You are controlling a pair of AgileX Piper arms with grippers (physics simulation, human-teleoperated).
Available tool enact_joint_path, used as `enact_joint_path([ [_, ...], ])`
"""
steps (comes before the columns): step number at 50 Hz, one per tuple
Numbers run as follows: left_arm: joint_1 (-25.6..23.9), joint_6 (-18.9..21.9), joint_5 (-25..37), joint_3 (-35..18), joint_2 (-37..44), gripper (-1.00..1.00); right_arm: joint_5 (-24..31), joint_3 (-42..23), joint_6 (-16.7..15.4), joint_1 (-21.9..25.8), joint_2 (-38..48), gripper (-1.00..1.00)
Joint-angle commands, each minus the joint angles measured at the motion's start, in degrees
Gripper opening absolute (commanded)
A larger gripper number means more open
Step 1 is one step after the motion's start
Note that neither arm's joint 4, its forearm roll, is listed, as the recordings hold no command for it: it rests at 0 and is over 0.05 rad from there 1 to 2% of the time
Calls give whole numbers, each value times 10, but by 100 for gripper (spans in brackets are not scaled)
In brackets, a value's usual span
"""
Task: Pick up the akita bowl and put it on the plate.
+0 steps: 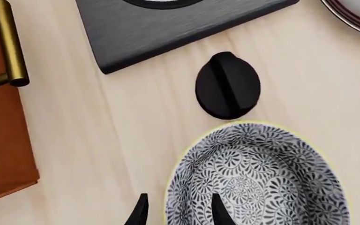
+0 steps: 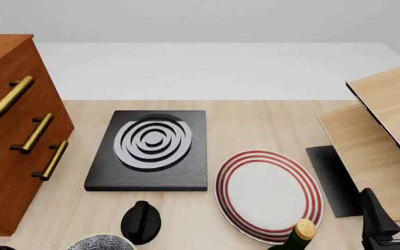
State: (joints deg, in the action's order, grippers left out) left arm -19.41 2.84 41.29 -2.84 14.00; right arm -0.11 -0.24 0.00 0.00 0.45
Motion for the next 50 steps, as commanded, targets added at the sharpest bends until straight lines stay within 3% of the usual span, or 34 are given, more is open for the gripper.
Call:
enact_joint_path([
  [1, 1, 1, -24, 17, 17, 100, 0, 0, 0, 0, 0, 100],
  [50, 12, 11, -31, 28, 49, 100, 0, 0, 0, 0, 0, 100],
])
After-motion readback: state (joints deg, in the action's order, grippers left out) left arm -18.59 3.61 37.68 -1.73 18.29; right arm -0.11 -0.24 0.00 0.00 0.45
